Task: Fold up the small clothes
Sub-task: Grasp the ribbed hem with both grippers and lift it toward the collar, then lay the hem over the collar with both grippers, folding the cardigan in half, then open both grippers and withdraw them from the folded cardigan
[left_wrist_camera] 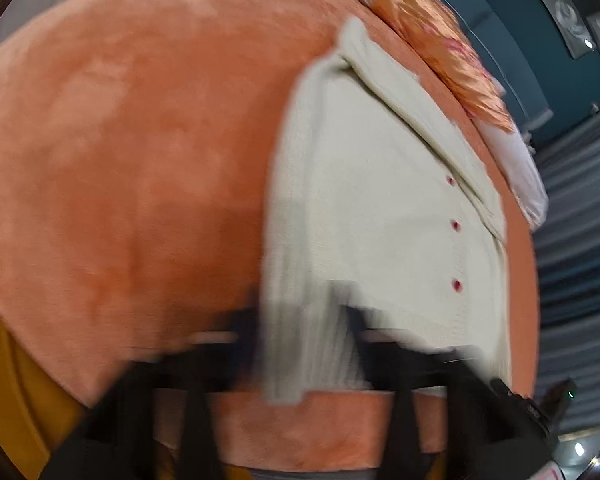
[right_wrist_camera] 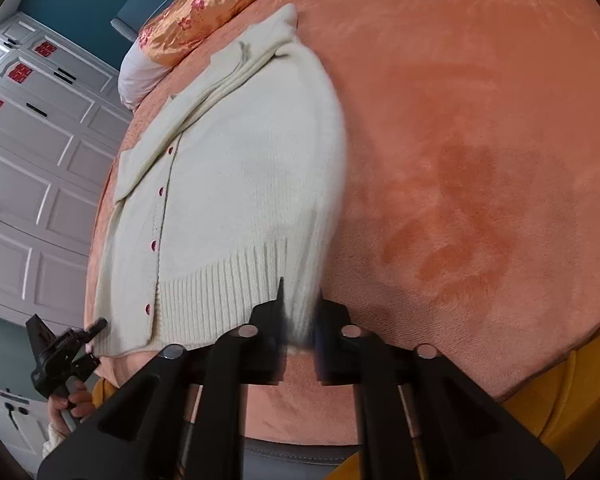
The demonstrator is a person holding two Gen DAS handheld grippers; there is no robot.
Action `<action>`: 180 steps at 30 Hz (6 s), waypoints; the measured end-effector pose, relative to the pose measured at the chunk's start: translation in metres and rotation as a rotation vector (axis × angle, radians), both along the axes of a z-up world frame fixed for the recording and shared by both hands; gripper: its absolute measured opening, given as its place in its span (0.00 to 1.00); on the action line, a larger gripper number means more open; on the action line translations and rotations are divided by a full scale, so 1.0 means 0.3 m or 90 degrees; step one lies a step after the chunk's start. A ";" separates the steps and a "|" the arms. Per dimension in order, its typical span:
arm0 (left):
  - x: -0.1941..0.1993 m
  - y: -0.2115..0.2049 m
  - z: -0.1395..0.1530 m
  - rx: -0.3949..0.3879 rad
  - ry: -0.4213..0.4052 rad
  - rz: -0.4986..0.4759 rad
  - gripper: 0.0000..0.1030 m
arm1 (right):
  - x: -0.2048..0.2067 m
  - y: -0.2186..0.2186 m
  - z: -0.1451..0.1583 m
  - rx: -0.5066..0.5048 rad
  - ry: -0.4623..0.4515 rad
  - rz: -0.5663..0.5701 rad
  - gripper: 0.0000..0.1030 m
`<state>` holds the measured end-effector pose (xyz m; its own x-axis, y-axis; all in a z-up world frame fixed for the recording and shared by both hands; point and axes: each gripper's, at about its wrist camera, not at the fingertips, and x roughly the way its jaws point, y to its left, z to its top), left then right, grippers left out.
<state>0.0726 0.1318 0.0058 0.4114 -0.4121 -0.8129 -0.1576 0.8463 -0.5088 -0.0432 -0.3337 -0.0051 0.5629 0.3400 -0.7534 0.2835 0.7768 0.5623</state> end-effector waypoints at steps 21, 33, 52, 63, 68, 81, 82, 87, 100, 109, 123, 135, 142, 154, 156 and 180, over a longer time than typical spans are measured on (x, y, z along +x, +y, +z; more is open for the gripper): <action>-0.578 0.001 0.342 0.098 0.041 -0.229 0.06 | -0.610 0.086 0.274 -0.106 0.104 0.215 0.06; -0.050 -0.027 0.283 0.083 -0.105 -0.068 0.06 | -0.061 -0.058 0.222 -0.033 -0.059 0.015 0.07; 0.085 0.035 0.303 0.100 -0.194 0.074 0.54 | 0.211 0.012 0.266 -0.077 -0.104 0.019 0.55; 0.287 -0.021 0.116 0.150 -0.092 0.035 0.52 | 0.393 0.093 0.247 -0.141 -0.117 0.049 0.02; 0.261 0.003 0.118 0.110 -0.081 0.034 0.52 | 0.434 -0.022 0.086 -0.157 0.023 0.020 0.01; 0.161 -0.087 0.089 0.146 -0.105 -0.107 0.69 | 0.139 0.030 0.108 -0.182 -0.037 0.096 0.54; 0.156 -0.098 0.090 0.158 -0.110 -0.113 0.68 | 0.133 0.031 0.109 -0.198 -0.039 0.092 0.45; 0.144 -0.117 0.125 0.168 -0.115 -0.144 0.10 | 0.090 0.028 0.165 -0.212 -0.066 0.062 0.09; 0.188 -0.076 0.549 0.146 -0.313 -0.080 0.08 | 0.136 -0.044 0.598 -0.186 -0.285 -0.008 0.08; 0.496 -0.157 0.369 0.216 -0.237 -0.088 0.08 | 0.490 -0.070 0.390 -0.168 -0.185 -0.026 0.08; 0.589 -0.129 0.025 0.257 -0.116 -0.038 0.23 | 0.611 -0.104 0.061 -0.169 -0.035 -0.066 0.16; 0.203 -0.449 0.196 0.206 -0.175 -0.179 0.29 | 0.329 0.567 0.193 -0.154 -0.154 0.260 0.19; 0.106 -0.385 0.066 0.262 -0.105 -0.173 0.29 | 0.227 0.527 0.101 -0.208 -0.106 0.248 0.20; -0.011 -0.088 0.028 0.286 -0.079 -0.074 0.12 | -0.013 0.010 0.013 -0.192 -0.017 -0.004 0.09; -0.013 -0.119 0.048 0.294 -0.075 -0.073 0.13 | -0.005 0.048 0.050 -0.216 -0.021 -0.004 0.12; 0.273 -0.142 0.057 0.316 -0.097 -0.048 0.26 | 0.350 -0.073 0.052 -0.227 0.012 -0.073 0.42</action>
